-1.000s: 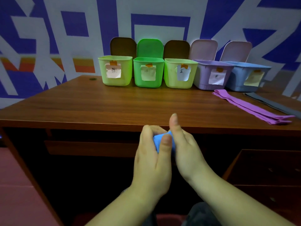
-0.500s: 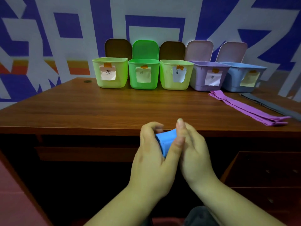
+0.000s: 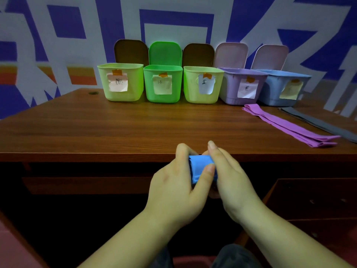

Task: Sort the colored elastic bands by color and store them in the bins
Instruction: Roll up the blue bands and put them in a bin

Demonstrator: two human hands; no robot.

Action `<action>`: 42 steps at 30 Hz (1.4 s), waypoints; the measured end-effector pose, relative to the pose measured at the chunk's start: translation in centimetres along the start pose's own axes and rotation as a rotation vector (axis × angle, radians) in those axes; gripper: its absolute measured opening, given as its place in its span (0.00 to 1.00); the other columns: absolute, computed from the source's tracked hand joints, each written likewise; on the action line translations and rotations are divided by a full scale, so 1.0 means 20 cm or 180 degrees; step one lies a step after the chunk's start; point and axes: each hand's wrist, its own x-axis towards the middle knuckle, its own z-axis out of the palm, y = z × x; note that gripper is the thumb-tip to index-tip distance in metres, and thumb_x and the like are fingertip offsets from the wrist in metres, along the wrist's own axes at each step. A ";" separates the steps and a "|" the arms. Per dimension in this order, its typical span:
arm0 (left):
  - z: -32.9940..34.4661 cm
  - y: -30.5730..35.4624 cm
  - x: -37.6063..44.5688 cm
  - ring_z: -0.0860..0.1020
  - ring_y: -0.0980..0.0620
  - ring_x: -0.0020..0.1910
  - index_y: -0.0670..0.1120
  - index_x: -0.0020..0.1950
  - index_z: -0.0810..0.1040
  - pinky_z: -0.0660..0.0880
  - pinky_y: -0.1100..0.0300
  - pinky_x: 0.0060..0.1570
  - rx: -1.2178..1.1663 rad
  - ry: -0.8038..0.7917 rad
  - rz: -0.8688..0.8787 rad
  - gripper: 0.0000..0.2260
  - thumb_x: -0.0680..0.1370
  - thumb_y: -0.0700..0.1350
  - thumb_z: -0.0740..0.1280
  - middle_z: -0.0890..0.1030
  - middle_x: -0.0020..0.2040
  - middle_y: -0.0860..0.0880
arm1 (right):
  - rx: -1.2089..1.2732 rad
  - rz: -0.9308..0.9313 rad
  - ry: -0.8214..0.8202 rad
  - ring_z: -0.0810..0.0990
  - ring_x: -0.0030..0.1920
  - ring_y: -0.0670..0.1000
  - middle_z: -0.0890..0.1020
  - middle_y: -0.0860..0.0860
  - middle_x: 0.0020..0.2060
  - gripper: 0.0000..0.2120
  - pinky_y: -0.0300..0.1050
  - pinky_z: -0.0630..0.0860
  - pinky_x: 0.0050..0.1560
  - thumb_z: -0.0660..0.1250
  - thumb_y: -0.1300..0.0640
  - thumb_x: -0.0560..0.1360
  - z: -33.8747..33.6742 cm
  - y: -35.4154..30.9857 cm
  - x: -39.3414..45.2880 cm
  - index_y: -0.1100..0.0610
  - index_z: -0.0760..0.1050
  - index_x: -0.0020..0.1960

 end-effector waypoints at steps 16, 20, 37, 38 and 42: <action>0.12 -0.04 0.43 0.69 0.56 0.31 0.50 0.39 0.63 0.65 0.55 0.37 -0.0936 -0.0217 -0.0752 0.14 0.79 0.57 0.52 0.70 0.31 0.52 | -0.0264 -0.0224 0.0390 0.73 0.36 0.49 0.76 0.50 0.33 0.25 0.49 0.69 0.40 0.59 0.34 0.68 -0.04 0.07 0.37 0.57 0.72 0.42; 0.17 -0.09 0.59 0.69 0.55 0.33 0.51 0.39 0.64 0.64 0.55 0.38 -0.0803 -0.0397 -0.0840 0.14 0.80 0.57 0.51 0.70 0.33 0.52 | -0.0375 -0.0062 0.0344 0.71 0.34 0.50 0.72 0.48 0.30 0.17 0.48 0.66 0.39 0.58 0.36 0.68 -0.06 0.08 0.54 0.50 0.69 0.35; 0.49 -0.32 1.36 0.69 0.52 0.33 0.47 0.42 0.70 0.65 0.55 0.39 -0.1238 -0.0381 -0.0993 0.15 0.81 0.53 0.51 0.70 0.32 0.51 | -0.0479 -0.0264 0.0312 0.68 0.28 0.45 0.69 0.43 0.23 0.12 0.41 0.63 0.31 0.59 0.42 0.70 -0.20 0.16 1.39 0.46 0.68 0.31; 0.51 -0.34 1.41 0.69 0.52 0.33 0.48 0.41 0.69 0.65 0.54 0.39 -0.1271 -0.0348 -0.1019 0.15 0.82 0.53 0.51 0.69 0.32 0.51 | -0.0474 -0.0278 0.0307 0.68 0.27 0.44 0.70 0.42 0.23 0.12 0.40 0.63 0.30 0.60 0.43 0.71 -0.20 0.16 1.45 0.46 0.68 0.32; 0.56 -0.38 1.57 0.69 0.53 0.32 0.48 0.38 0.67 0.69 0.49 0.41 -0.1353 -0.0129 -0.1097 0.16 0.75 0.59 0.51 0.69 0.30 0.51 | -0.0409 -0.0389 0.0324 0.68 0.27 0.41 0.71 0.43 0.24 0.15 0.35 0.65 0.29 0.62 0.50 0.78 -0.21 0.14 1.61 0.51 0.65 0.33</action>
